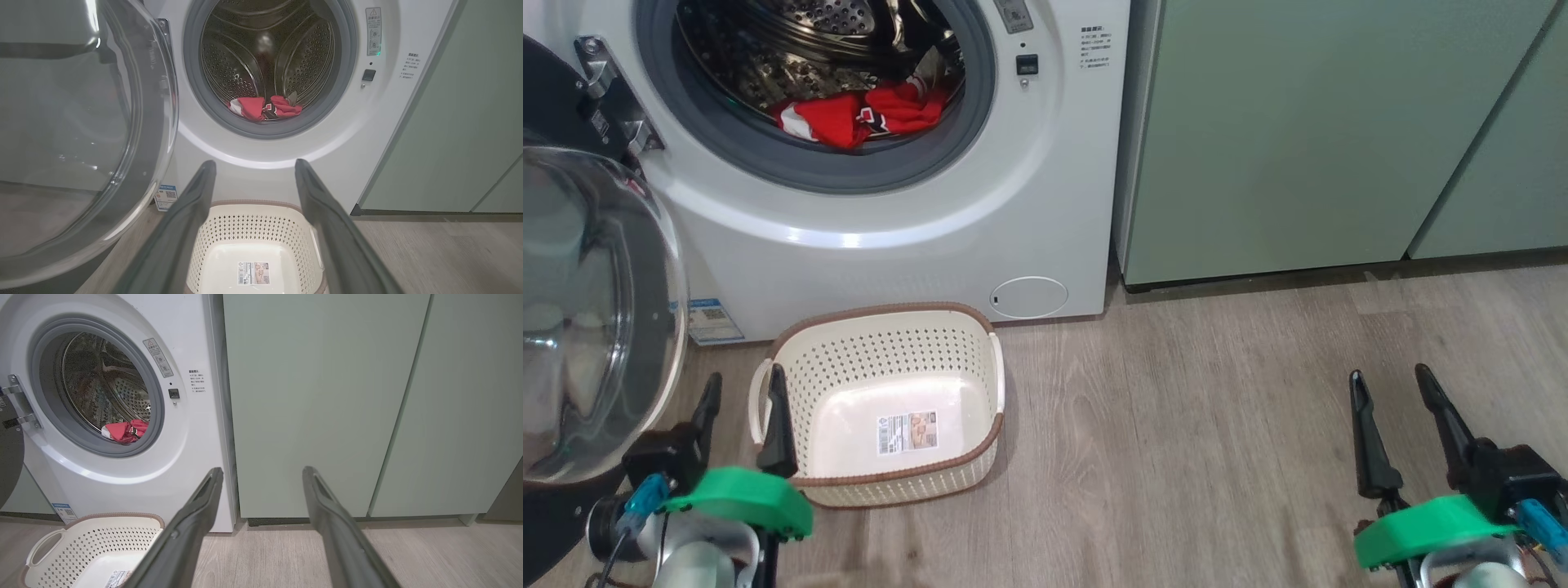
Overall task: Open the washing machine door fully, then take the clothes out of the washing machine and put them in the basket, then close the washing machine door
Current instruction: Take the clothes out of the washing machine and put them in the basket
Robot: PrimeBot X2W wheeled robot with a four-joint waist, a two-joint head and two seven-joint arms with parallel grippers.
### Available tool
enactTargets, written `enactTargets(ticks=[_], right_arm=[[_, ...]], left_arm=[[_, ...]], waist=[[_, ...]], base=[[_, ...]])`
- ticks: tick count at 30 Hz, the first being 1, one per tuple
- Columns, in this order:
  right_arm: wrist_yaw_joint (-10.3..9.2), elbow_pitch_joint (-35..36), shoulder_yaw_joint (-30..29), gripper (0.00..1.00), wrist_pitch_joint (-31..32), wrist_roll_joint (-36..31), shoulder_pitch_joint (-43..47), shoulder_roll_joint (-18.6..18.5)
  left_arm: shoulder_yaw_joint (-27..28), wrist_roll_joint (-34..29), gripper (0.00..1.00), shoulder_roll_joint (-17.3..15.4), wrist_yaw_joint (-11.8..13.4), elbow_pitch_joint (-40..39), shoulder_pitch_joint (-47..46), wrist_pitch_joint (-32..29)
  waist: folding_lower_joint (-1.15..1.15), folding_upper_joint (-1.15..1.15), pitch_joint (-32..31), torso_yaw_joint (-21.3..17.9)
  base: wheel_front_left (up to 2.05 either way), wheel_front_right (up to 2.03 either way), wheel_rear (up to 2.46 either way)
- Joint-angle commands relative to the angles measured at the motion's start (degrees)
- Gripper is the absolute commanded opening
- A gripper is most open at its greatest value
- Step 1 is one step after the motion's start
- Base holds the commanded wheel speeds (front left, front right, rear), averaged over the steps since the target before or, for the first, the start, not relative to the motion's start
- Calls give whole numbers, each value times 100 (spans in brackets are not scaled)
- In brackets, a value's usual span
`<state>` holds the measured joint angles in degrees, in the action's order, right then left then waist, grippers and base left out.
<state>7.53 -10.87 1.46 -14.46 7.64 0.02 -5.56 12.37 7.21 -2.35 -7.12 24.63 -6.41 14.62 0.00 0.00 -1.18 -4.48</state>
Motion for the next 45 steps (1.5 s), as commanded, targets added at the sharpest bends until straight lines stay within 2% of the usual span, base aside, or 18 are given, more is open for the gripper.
enactTargets(ticks=[1, 17, 26, 39, 45], right_arm=[[-4, 222, 111, 100, -54, 13, -229, -2], [-4, 210, 158, 100, -54, 14, -256, -22], [-4, 167, 221, 100, -54, 49, -252, -28], [-4, 139, 271, 100, -54, 67, -326, -30], [-4, 136, 255, 100, -54, 79, -329, -28]], left_arm=[[187, -33, 100, -86, -11, -188, -280, 38], [258, -78, 100, -68, -11, -59, -341, 38], [85, -45, 100, -65, -28, -29, -352, 38], [48, 34, 100, -63, -34, 28, -429, 38], [64, -159, 100, -62, 65, -13, -444, 38]], waist=[[0, 0, 1, 8], [0, 0, 14, 77], [0, 0, 28, 102], [0, 0, 70, 116], [0, 0, 81, 126]], base=[[0, 0, 0], [0, 0, 0], [21, -22, 0], [166, -166, 0], [180, -180, 0]])
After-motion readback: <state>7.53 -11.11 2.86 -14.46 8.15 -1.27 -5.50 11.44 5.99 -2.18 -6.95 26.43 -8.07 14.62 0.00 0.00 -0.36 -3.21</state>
